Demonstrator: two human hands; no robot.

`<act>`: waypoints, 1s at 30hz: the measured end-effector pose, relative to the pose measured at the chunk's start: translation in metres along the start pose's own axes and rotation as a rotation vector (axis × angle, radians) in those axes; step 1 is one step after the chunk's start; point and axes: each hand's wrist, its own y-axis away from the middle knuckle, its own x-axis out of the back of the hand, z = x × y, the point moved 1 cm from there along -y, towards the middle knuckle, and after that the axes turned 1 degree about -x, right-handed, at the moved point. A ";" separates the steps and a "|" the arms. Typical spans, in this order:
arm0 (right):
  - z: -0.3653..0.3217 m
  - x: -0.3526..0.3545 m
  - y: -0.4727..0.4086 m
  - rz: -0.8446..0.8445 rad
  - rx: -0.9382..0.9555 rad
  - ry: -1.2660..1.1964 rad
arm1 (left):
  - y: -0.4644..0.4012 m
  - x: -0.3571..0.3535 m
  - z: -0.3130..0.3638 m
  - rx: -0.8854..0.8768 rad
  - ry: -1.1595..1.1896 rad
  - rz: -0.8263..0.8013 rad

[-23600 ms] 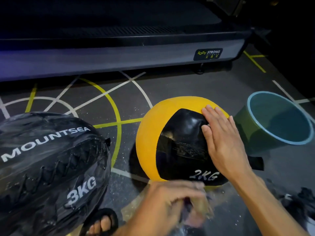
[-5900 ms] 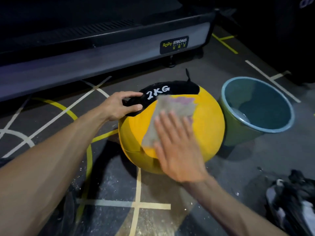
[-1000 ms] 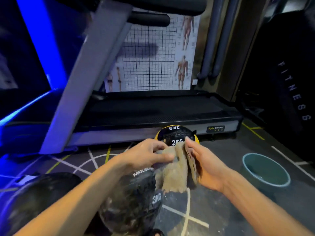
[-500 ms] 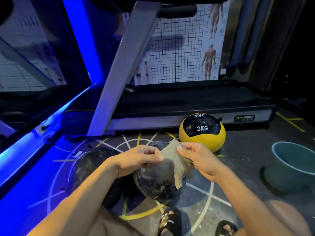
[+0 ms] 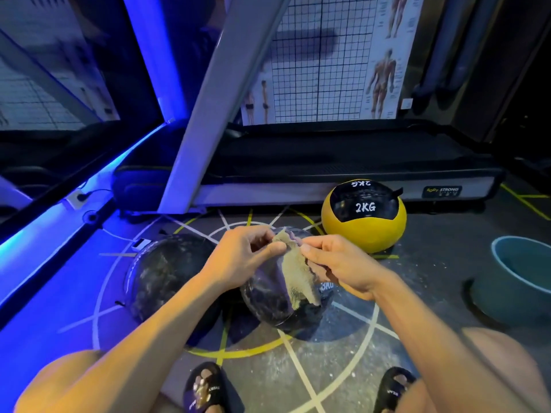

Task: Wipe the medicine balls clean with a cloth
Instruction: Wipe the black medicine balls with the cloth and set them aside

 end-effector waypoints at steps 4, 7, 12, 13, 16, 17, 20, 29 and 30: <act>0.002 -0.015 -0.024 -0.017 0.037 -0.003 | -0.001 0.024 -0.009 -0.018 -0.183 0.047; 0.008 -0.024 -0.040 0.011 0.075 -0.004 | -0.003 0.040 -0.016 -0.033 -0.221 0.023; 0.007 -0.039 -0.054 0.102 0.148 0.049 | -0.010 0.060 -0.028 -0.056 -0.149 -0.095; 0.006 -0.041 -0.056 0.125 0.164 0.040 | -0.010 0.062 -0.031 -0.050 -0.119 -0.104; 0.004 -0.043 -0.062 0.162 0.233 0.072 | -0.014 0.068 -0.041 -0.019 -0.064 -0.086; 0.005 -0.042 -0.064 0.155 0.250 0.095 | -0.015 0.069 -0.043 -0.017 -0.062 -0.082; 0.007 -0.042 -0.069 0.085 0.228 0.105 | -0.016 0.068 -0.043 -0.016 -0.024 -0.076; 0.007 -0.037 -0.083 0.140 0.312 0.141 | -0.017 0.051 -0.061 0.001 0.050 0.039; 0.007 -0.035 -0.084 0.145 0.312 0.123 | -0.017 0.050 -0.061 0.006 0.058 0.059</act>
